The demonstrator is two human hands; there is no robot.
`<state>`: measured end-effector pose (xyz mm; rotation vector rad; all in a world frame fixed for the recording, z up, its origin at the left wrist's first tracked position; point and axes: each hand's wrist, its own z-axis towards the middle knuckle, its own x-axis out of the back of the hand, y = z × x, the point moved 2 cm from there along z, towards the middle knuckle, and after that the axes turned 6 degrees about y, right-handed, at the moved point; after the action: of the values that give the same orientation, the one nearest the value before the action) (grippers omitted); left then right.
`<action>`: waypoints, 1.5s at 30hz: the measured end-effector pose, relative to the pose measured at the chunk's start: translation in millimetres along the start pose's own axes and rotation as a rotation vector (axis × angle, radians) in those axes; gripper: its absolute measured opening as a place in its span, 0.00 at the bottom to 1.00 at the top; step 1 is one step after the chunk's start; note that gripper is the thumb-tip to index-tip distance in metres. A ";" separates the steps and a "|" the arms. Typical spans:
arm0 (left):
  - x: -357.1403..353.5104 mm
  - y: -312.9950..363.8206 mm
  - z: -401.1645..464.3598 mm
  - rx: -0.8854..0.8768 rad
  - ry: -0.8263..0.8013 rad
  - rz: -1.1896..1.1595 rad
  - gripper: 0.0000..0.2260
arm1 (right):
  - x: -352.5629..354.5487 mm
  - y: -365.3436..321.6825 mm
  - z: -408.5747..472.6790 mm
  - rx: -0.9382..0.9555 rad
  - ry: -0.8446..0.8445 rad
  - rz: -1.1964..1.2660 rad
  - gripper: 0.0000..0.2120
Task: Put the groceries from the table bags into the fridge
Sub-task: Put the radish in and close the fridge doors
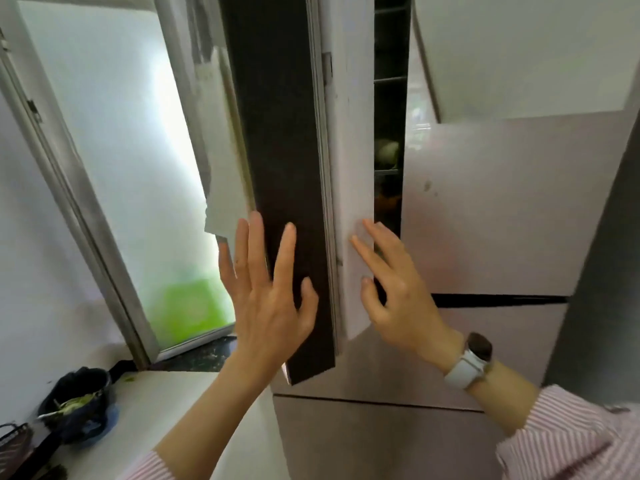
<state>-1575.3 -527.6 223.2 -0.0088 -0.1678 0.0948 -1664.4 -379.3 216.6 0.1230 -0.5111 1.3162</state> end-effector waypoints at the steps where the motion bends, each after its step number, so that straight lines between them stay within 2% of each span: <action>1: -6.4 1.4 0.4 0.044 -0.035 -0.044 0.33 | -0.8 2.2 1.0 -0.005 -0.032 -0.016 0.26; 3: -21.0 5.5 4.2 0.079 -0.112 -0.155 0.35 | -3.2 8.8 4.5 -0.104 -0.124 0.047 0.29; 6: -45.5 12.9 10.6 0.028 -0.229 -0.244 0.37 | -2.3 29.8 10.6 -0.282 -0.181 0.165 0.31; 10: -75.1 22.3 17.0 -0.011 -0.339 -0.188 0.31 | 10.1 67.0 28.3 -0.466 -0.238 0.225 0.28; 13: -96.3 30.4 25.9 -0.042 -0.406 -0.125 0.29 | 14.4 89.1 42.9 -0.542 -0.125 0.305 0.26; 16: -113.6 33.3 37.3 -0.091 -0.452 -0.120 0.29 | 18.9 97.6 47.4 -0.394 -0.008 0.170 0.28; 19: -117.9 25.4 48.5 -0.083 -0.380 -0.224 0.27 | 21.0 100.4 48.4 -0.083 -0.083 -0.223 0.34; 21: -118.0 19.2 52.3 -0.085 -0.326 -0.314 0.29 | 19.6 97.9 59.0 0.107 -0.105 -0.456 0.38; 23: -117.7 13.3 53.4 -0.076 -0.258 -0.363 0.33 | 16.3 92.8 76.4 0.250 -0.146 -0.610 0.44; 25: -119.6 7.6 56.8 -0.059 -0.207 -0.296 0.36 | 15.9 93.2 91.1 0.320 -0.202 -0.709 0.50; 29: -132.2 -0.8 76.8 -0.100 -0.283 -0.073 0.54 | 16.4 101.0 93.8 0.339 -0.227 -0.825 0.51; 32: -143.8 -5.0 87.0 -0.142 -0.373 -0.068 0.61 | 13.2 100.7 93.1 0.328 -0.211 -0.832 0.51; 45: -187.0 11.9 96.8 -0.087 -0.346 -0.023 0.61 | 3.9 131.2 113.0 0.224 -0.182 -0.988 0.55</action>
<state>-1776.1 -533.5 287.2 -0.0775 -0.5177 0.0650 -1820.2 -383.1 292.1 0.6040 -0.3674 0.3856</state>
